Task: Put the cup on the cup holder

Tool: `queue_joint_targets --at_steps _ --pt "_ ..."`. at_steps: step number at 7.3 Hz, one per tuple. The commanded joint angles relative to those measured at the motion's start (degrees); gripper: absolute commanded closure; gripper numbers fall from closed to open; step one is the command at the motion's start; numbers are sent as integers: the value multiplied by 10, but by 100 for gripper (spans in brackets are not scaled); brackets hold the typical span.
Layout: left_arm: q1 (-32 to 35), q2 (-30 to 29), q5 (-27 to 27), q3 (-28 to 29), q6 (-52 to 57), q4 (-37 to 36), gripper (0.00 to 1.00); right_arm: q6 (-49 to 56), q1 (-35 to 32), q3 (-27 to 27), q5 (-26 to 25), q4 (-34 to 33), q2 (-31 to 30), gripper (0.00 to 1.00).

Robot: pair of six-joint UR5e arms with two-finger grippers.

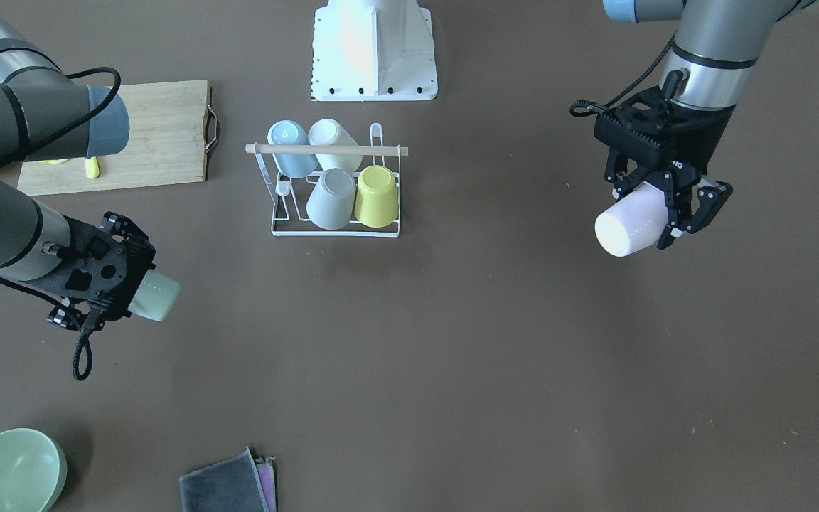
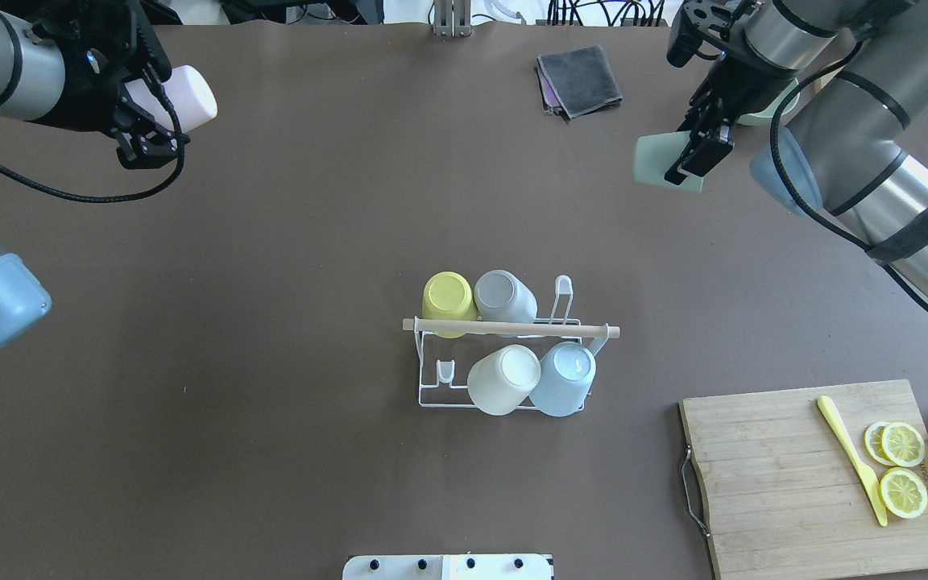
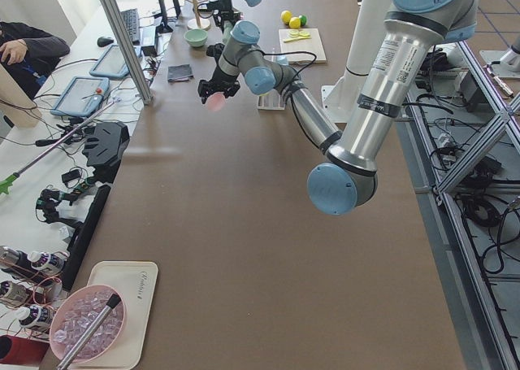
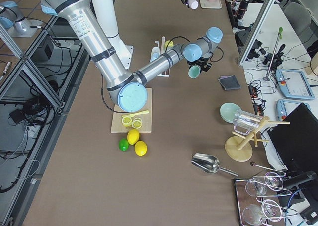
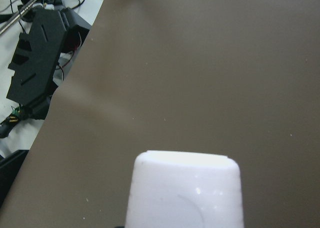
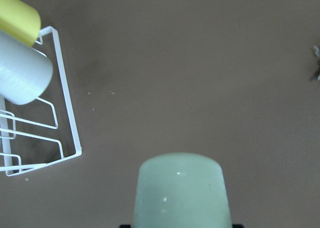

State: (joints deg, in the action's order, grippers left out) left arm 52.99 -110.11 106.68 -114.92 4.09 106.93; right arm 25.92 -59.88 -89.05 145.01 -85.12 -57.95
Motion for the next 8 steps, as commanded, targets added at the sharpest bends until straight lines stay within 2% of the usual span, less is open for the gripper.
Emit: queue_joint_targets --at_steps 1,3,4,6,8 --pt "-56 42 -5 5 -109 248 99 -83 -2 2 67 162 -22 84" --pt "-78 53 -25 6 -131 395 98 -170 -2 4 70 300 -28 83" --pt "-109 53 -59 15 -139 469 98 -189 -2 5 81 313 -44 83" --pt "-210 53 -158 68 -143 676 98 -234 -1 10 90 315 -48 84" --pt "-290 46 -199 114 -143 816 97 -228 -1 37 90 317 -54 83"
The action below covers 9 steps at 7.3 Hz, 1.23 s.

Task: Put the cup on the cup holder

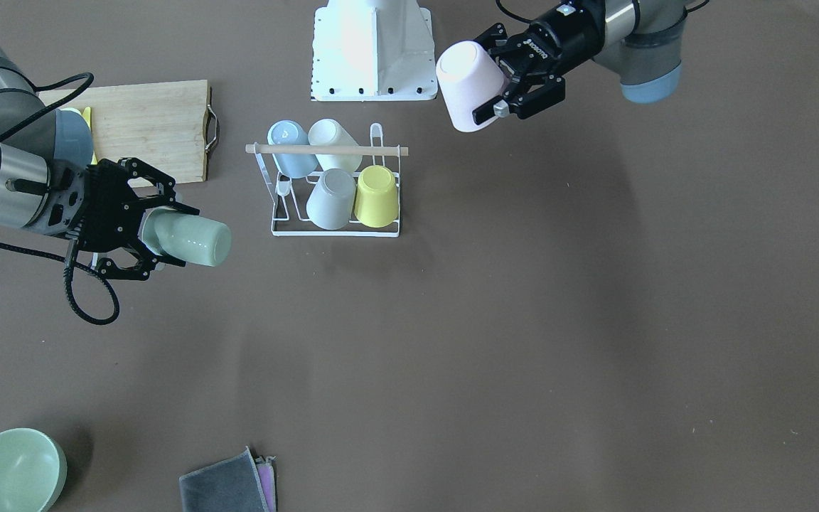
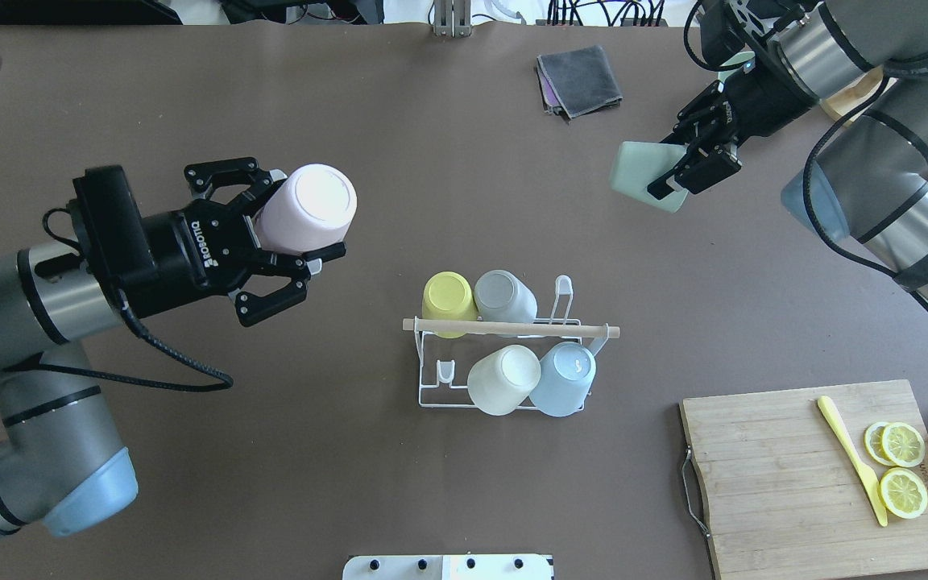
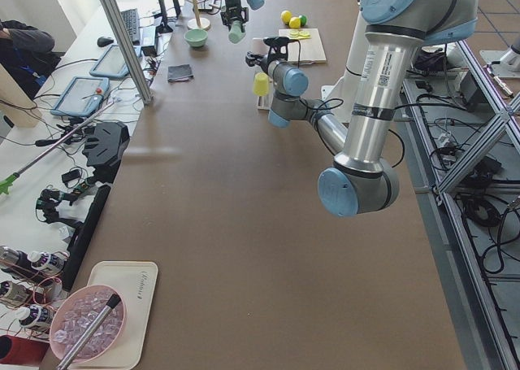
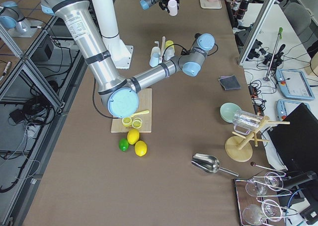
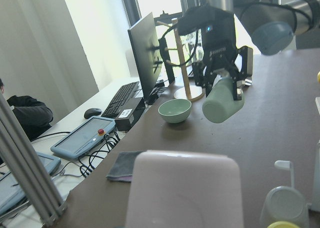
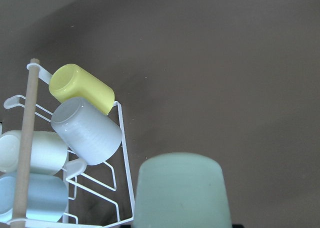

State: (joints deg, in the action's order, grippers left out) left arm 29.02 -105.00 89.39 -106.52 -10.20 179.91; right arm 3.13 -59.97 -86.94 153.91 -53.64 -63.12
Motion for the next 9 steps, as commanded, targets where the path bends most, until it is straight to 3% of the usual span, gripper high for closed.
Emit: queue_joint_targets --at_steps 1,3,5,6,9 --pt "-79 -15 -27 60 1 124 97 26 0 32 0 6 -2 83" --pt "-84 -65 -27 120 4 137 97 21 1 116 -12 181 2 83" --pt "-92 -94 -26 152 5 132 96 -53 8 158 -83 365 4 83" --pt "-92 -109 -27 169 6 130 96 -120 16 157 -110 416 7 83" --pt "-118 -118 -24 191 46 130 94 -257 76 152 -262 562 22 83"
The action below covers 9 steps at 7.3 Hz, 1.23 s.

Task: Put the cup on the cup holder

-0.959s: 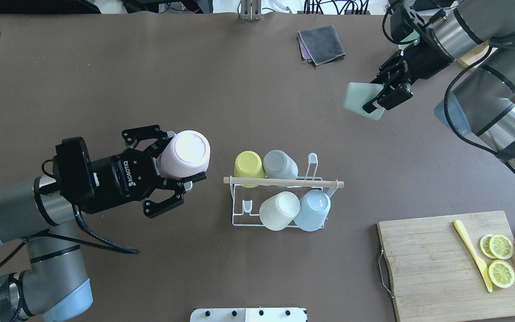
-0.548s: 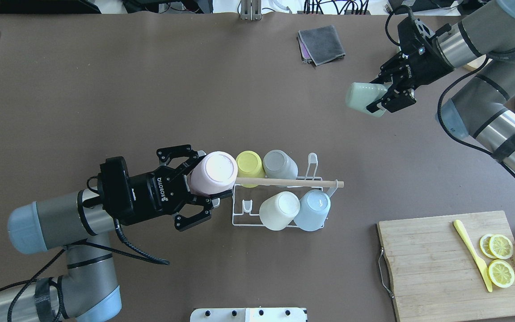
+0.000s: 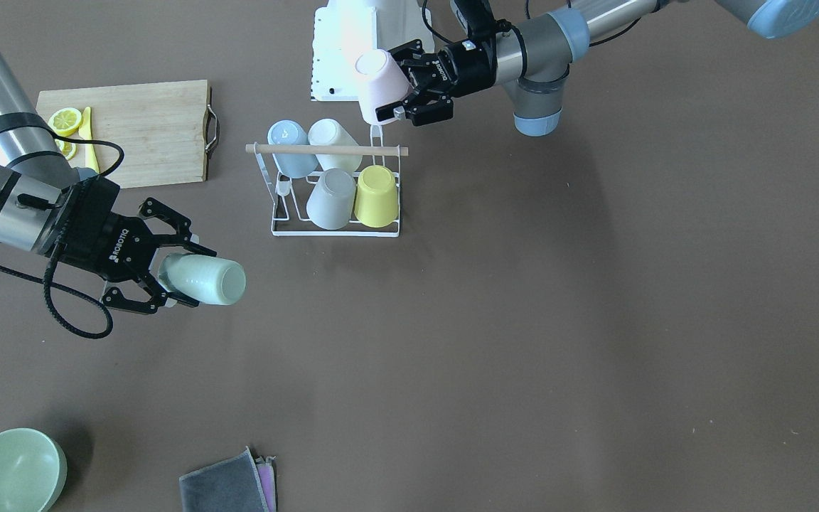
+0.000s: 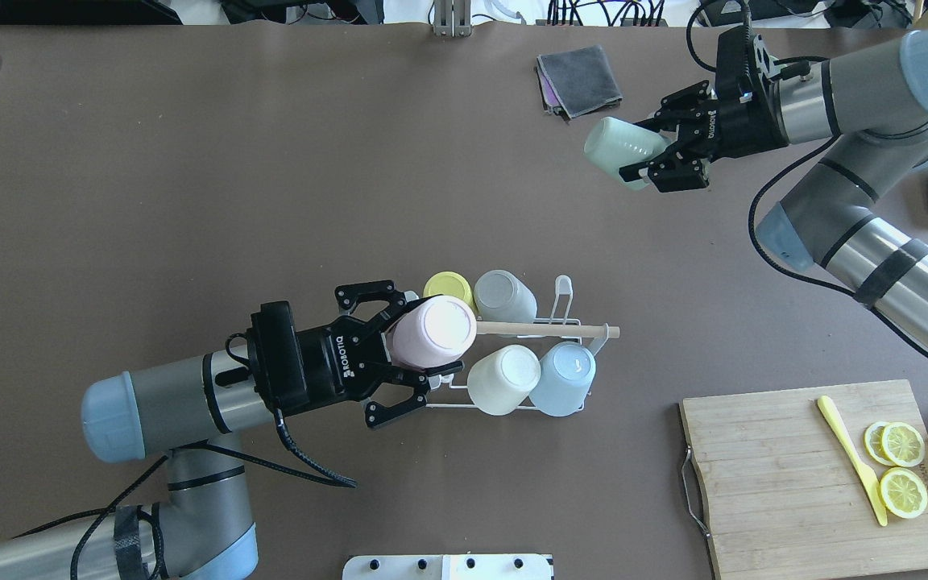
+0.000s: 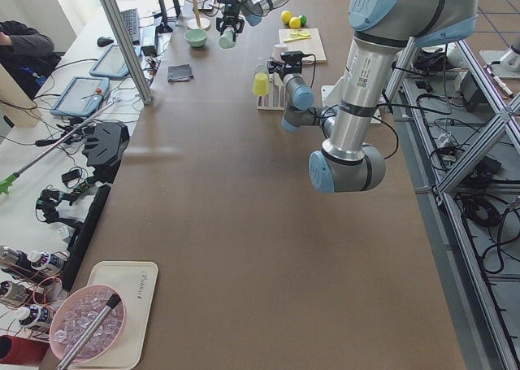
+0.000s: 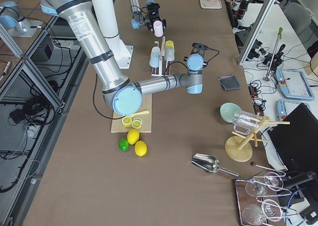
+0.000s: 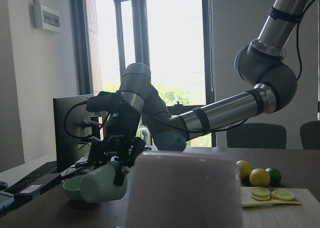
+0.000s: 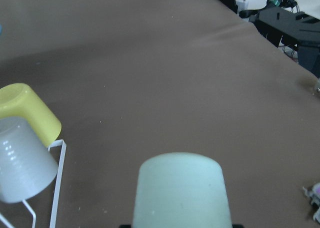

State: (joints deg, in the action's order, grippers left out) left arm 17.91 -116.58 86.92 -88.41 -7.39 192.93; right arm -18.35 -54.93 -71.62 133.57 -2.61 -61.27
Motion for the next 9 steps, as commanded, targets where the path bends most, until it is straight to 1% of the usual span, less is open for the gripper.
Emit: queue_joint_targets --at_steps 1,2,3,5,6,7,8,9 --pt "-9 -4 3 15 18 -1 93 -45 44 0 -101 80 5 83" --pt "-16 -6 4 17 25 -5 92 -83 63 -3 -137 120 4 83" --pt "-17 -8 4 24 40 -9 92 -97 75 2 -151 162 -2 83" --pt "-23 -12 4 29 40 -9 91 -131 107 3 -208 238 -22 84" --pt "-24 -14 4 34 41 -9 90 -132 116 -3 -227 247 -26 84" --pt "-24 -14 4 34 41 -9 90 -131 135 -18 -266 249 -32 84" --pt "-24 -13 3 34 41 -8 88 -129 140 -36 -276 249 -45 84" --pt "-24 -13 0 37 41 -9 86 -127 156 -62 -300 249 -64 84"
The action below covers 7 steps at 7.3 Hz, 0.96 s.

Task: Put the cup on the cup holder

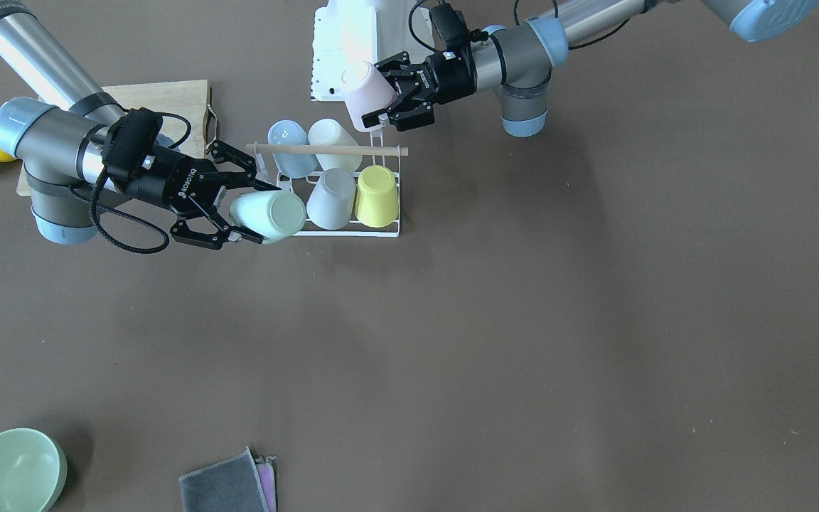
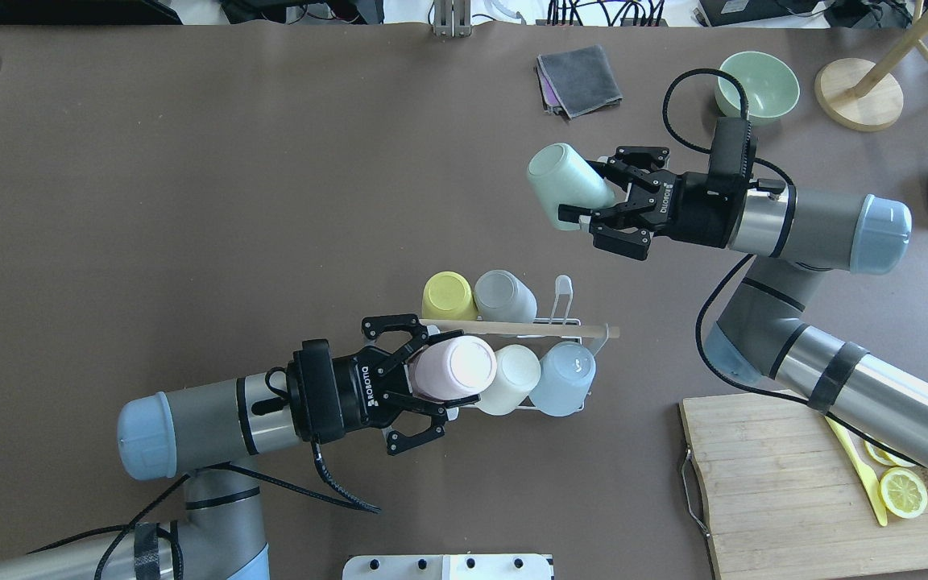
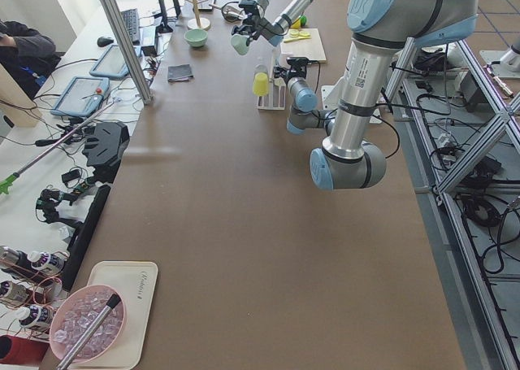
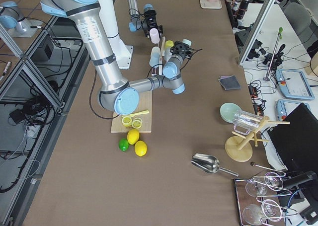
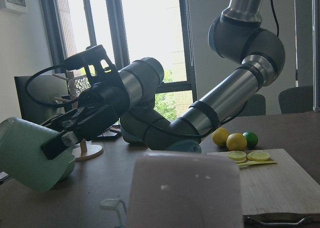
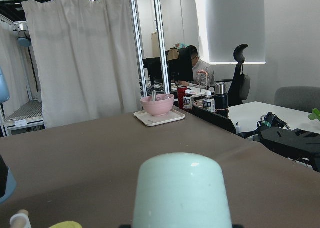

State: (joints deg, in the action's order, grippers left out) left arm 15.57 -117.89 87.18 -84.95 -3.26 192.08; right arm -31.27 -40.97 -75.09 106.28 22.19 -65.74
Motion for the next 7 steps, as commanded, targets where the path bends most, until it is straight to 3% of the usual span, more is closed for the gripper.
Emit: queue_joint_targets --at_steps 1,2,3,7 --pt "0 0 -3 2 0 0 83 9 34 -48 -49 2 -39 84" --pt "0 0 -3 3 0 0 83 13 54 -54 -72 2 -40 84" --pt "0 0 -3 4 -1 0 5 31 78 -53 -98 3 -40 84" --pt "1 -1 -3 3 -2 6 1 38 104 -48 -111 25 -50 84"
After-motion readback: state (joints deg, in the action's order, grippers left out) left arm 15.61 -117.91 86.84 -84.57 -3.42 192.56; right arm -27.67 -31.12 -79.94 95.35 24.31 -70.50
